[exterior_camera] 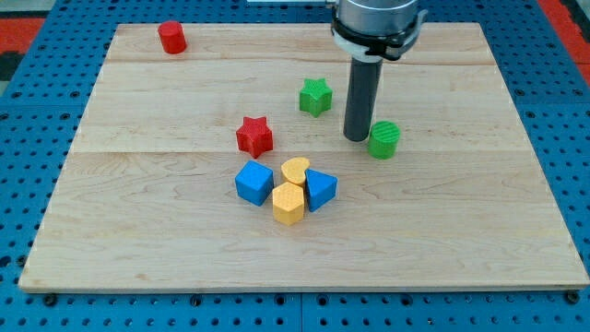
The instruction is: Slide the green star towards the top center
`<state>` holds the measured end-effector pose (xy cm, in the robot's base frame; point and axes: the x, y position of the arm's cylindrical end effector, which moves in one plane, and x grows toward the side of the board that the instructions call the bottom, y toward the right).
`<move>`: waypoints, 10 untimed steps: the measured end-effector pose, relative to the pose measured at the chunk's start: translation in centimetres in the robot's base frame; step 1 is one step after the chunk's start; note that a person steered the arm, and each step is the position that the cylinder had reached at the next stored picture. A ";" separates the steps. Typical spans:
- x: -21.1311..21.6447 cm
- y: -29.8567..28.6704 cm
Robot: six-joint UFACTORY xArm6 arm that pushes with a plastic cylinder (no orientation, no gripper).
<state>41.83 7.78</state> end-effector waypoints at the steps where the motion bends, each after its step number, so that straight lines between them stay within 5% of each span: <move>1: 0.0 0.0; 3: -4.5 -4.3; 4: -3.0 -7.4; 6: -9.3 -8.8; 8: -11.9 -1.9; 10: -15.1 -4.1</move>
<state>26.72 3.70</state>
